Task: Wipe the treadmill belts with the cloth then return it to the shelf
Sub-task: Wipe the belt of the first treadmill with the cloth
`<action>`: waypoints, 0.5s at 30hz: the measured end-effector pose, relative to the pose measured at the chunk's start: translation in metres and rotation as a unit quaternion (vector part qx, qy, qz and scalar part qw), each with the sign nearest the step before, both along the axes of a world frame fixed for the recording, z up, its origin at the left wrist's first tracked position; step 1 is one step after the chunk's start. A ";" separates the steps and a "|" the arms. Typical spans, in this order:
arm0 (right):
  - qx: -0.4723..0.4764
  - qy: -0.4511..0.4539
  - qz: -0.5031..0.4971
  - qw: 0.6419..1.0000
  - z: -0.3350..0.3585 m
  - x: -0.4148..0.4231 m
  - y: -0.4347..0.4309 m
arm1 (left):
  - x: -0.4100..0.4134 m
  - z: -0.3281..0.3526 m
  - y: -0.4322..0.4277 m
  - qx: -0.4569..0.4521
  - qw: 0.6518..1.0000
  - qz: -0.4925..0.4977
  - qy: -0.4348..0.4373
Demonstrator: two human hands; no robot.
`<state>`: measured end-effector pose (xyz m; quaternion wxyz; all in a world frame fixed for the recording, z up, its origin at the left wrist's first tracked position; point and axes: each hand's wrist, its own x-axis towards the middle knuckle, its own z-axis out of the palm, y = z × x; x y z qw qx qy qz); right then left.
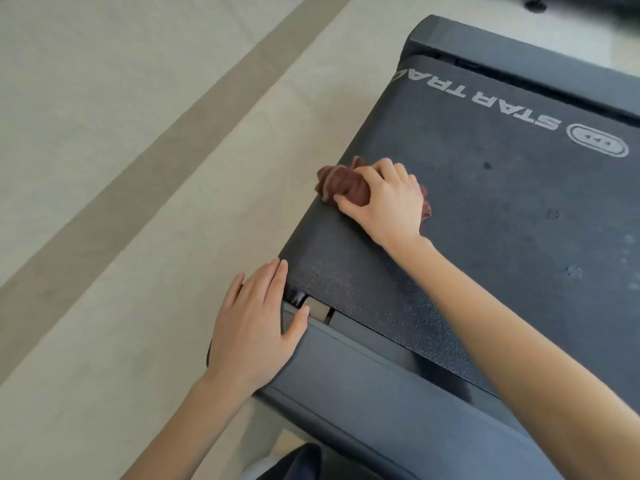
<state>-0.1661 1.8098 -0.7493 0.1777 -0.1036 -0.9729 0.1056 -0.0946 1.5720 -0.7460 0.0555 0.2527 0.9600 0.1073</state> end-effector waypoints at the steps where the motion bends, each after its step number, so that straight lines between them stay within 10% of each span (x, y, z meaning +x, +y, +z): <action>1: -0.005 0.008 0.046 0.999 0.001 0.017 -0.017 | 0.002 0.000 -0.004 0.003 1.000 0.004 -0.002; 7: 0.007 0.030 0.191 0.981 -0.003 0.065 -0.043 | 0.009 0.000 -0.015 0.016 1.000 -0.008 -0.015; 15: -0.022 -0.026 -0.145 0.989 0.001 0.011 0.049 | -0.004 -0.004 0.004 0.015 0.996 -0.082 -0.007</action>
